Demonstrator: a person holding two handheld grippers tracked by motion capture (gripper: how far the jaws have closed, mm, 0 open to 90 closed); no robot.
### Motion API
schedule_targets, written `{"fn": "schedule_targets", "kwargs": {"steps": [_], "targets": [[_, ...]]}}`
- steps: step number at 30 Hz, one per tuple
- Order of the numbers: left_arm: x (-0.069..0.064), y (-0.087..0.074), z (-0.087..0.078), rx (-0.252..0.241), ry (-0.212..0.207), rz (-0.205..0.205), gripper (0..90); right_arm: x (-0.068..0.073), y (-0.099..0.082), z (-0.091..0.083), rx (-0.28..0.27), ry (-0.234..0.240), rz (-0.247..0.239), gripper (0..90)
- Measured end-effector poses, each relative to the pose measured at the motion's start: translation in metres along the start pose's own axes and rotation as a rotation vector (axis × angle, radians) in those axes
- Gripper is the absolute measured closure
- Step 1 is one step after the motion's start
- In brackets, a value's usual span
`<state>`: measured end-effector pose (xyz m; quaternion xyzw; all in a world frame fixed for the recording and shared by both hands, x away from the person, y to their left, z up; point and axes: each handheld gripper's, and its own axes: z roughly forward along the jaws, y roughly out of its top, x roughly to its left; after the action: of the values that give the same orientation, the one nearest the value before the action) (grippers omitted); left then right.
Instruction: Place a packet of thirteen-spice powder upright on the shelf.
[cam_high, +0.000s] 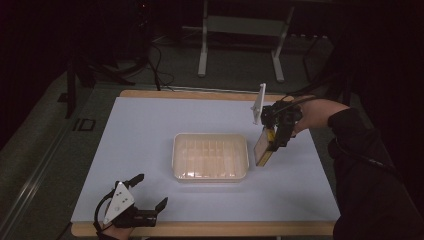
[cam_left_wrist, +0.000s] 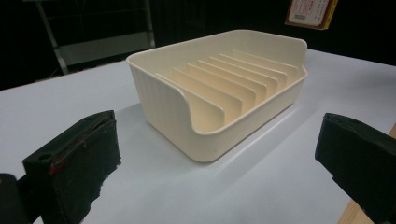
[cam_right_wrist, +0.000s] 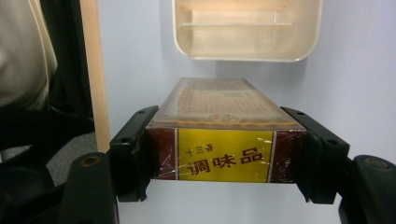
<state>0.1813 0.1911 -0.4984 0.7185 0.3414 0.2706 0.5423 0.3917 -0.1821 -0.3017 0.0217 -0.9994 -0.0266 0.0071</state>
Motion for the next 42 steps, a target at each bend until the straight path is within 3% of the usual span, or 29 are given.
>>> {"fn": "schedule_targets", "kwargs": {"steps": [6, 11, 16, 22, 42], "targets": [[0.000, 0.000, 0.000, -0.002, 0.001, 0.000, 0.0, 0.001, 0.010, -0.006, -0.046, -0.001, 0.001, 31.7], [0.000, 0.000, 0.000, 0.001, -0.001, 0.000, 0.0, 0.002, 0.018, -0.008, -0.093, 0.007, -0.054, 31.7], [0.000, 0.000, 0.000, 0.000, -0.002, 0.001, 0.0, 0.001, 0.027, -0.008, -0.110, -0.018, -0.028, 31.7], [0.001, 0.000, 0.000, -0.001, -0.003, 0.000, 0.0, -0.004, 0.035, -0.006, -0.166, -0.012, -0.007, 31.7], [0.000, 0.001, 0.000, -0.005, -0.010, 0.002, 0.0, -0.009, 0.072, 0.011, -0.303, 0.010, -0.033, 31.7]]}}
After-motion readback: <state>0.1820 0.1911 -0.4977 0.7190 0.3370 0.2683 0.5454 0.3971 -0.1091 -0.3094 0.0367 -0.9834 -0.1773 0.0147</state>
